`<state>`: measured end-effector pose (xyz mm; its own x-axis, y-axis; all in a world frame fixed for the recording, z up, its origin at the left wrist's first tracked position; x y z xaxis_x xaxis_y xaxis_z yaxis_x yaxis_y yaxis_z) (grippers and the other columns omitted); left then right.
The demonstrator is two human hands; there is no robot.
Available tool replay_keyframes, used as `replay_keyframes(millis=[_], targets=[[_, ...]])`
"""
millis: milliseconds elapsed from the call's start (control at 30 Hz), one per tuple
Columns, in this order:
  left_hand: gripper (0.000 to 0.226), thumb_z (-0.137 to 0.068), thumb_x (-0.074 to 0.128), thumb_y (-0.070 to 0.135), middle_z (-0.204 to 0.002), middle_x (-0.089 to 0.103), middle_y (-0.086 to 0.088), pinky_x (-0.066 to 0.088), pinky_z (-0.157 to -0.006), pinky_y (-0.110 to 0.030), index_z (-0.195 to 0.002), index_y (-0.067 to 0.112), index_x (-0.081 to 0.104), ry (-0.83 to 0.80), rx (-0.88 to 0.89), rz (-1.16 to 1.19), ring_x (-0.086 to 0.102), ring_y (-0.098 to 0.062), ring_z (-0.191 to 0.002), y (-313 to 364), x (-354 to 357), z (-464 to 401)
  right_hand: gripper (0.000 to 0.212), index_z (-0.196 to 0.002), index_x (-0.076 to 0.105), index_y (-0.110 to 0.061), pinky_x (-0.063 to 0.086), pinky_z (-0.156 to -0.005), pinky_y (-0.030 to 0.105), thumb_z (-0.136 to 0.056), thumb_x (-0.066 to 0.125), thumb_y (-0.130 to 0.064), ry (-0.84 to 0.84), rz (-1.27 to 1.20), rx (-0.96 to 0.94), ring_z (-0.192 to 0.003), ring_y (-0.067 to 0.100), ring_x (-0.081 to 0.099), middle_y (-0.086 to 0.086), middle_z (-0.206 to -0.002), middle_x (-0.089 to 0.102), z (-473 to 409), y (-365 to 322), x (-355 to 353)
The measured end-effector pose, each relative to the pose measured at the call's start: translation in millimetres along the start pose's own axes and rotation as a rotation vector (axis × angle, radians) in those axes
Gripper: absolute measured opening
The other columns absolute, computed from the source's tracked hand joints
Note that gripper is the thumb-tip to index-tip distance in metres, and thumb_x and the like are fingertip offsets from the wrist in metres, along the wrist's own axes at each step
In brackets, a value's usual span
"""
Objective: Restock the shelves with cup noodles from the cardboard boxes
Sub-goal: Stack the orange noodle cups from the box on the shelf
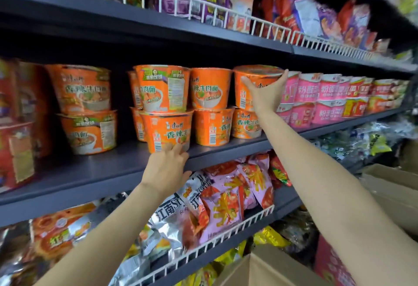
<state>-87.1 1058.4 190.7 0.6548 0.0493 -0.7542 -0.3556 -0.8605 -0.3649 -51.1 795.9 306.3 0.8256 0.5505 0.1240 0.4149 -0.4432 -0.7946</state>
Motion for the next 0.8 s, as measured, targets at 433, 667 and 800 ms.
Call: replay_keyframes(millis=[433,667,800], targets=[[0.051,-0.045,0.092,0.043,-0.077,0.065,-0.002,0.037,-0.037,-0.022,-0.085,0.015,0.077,0.173,-0.032,0.003,0.062,-0.027,-0.071,1,6,4,0.080,-0.151,-0.012,-0.022,0.037,-0.104,0.053,-0.097,0.047,-0.021,-0.448,0.695,-0.298,-0.136,0.038,0.030,0.015,-0.157,0.012,-8,73,23],[0.050,-0.094,0.043,0.052,-0.133,0.046,0.006,0.044,-0.072,-0.030,-0.138,0.028,0.044,-0.015,-0.121,-0.046,0.040,-0.019,-0.123,7,-3,-2,0.065,-0.151,0.018,-0.018,0.030,-0.112,0.050,-0.096,0.051,-0.026,-0.510,0.717,-0.288,-0.145,0.033,0.012,0.010,-0.160,0.003,22,73,-5],[0.049,-0.096,0.040,0.048,-0.139,0.043,0.006,0.043,-0.087,-0.032,-0.141,0.028,0.041,-0.084,-0.081,-0.005,0.041,-0.019,-0.122,6,-1,1,0.037,-0.132,0.049,-0.014,0.037,-0.103,0.041,-0.096,0.049,-0.020,-0.451,0.500,-0.481,-0.128,0.029,0.041,0.009,-0.141,0.043,73,28,-27]])
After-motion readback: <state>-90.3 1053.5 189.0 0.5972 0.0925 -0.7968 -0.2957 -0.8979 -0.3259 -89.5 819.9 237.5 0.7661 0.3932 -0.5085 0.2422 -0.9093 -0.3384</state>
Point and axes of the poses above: each hand's wrist, its own z-axis away from the middle knuckle, its own x-axis out of the palm, y = z × x, the point moved 5 cm from there along -z, towards the middle knuckle
